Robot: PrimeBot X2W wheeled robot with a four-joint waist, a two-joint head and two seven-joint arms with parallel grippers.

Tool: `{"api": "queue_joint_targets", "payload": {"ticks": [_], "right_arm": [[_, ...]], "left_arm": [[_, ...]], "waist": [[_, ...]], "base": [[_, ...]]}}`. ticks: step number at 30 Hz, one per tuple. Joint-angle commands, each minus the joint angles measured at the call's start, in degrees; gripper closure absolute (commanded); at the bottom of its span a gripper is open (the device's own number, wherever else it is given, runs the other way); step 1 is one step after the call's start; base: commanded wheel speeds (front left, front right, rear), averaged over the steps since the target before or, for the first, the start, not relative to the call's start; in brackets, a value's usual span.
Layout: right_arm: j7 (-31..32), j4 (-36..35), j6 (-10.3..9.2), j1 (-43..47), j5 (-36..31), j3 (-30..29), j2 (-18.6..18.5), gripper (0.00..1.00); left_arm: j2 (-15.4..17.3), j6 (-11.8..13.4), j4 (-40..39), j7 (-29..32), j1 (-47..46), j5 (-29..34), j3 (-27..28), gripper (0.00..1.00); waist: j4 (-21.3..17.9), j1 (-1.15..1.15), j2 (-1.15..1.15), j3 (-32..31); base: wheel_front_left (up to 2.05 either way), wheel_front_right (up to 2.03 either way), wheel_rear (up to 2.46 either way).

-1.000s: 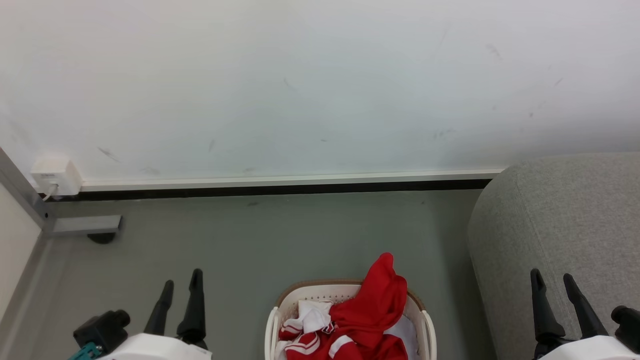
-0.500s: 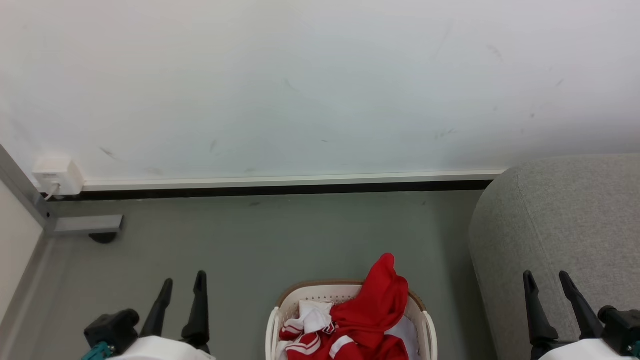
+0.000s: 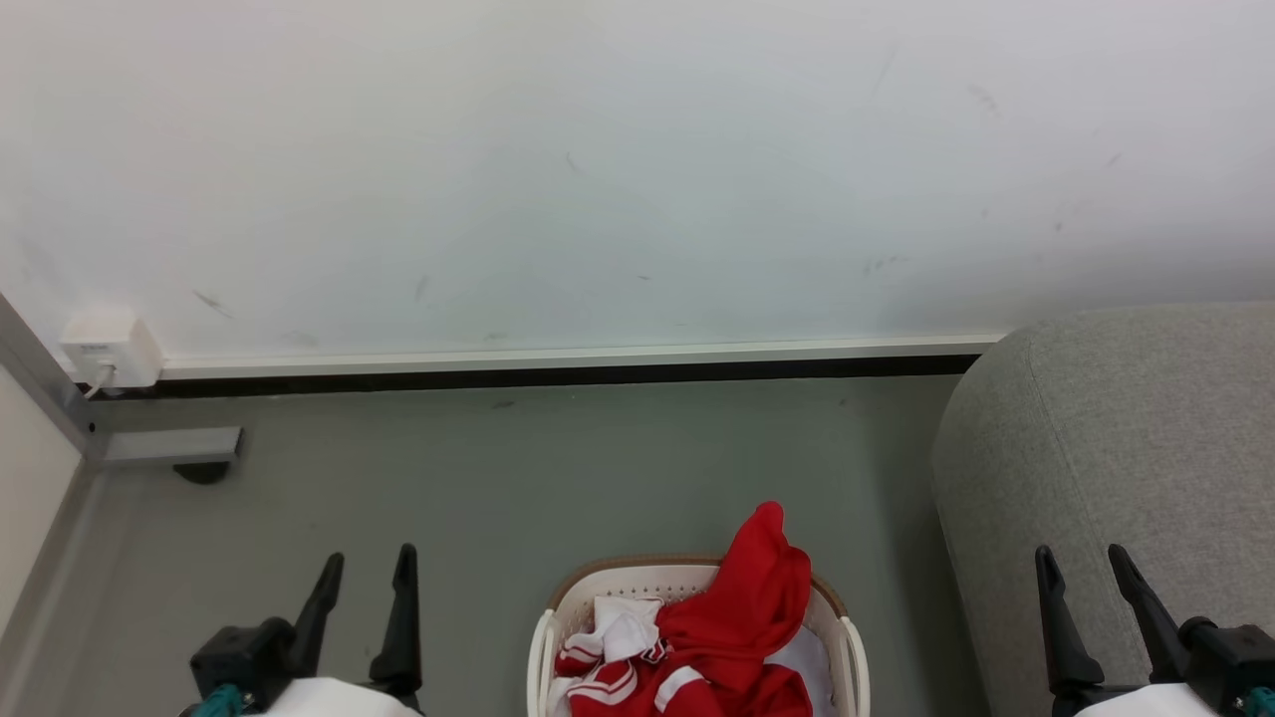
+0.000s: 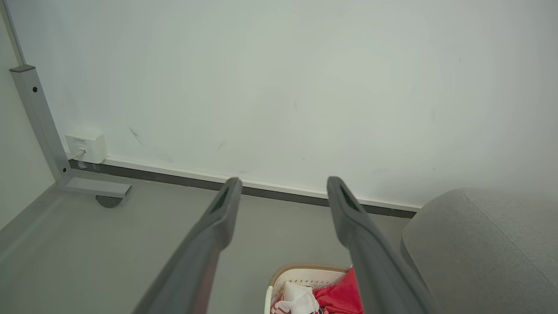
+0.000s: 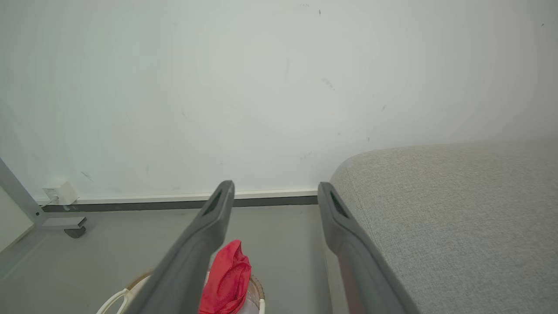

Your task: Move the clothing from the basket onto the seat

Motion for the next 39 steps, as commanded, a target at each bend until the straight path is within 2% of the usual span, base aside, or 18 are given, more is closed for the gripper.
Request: {"api": "queue_joint_targets", "payload": {"ticks": [1,30,39], "right_arm": [[-0.59,0.07,-0.09,-0.65,-0.73,-0.36,-0.09,0.00],[-3.65,5.12,-0.12,-1.56,-5.91,0.75,-0.72,0.00],[-3.55,5.62,-0.12,-1.59,-4.94,1.06,-0.71,0.00]], "left_arm": [[0.68,0.00,-0.09,-0.55,0.33,1.77,-0.11,0.00],[0.25,-1.34,2.65,-3.52,0.92,11.16,-0.70,0.00],[0.17,-1.72,3.06,-3.44,0.74,10.79,-0.55,0.00]], "waist": [[-0.05,0.00,0.00,0.01],[0.50,0.00,0.00,0.18],[0.28,0.00,0.00,0.24]], "base": [[0.00,0.00,0.00],[0.00,0.00,0.00],[0.00,0.00,0.00]]}}
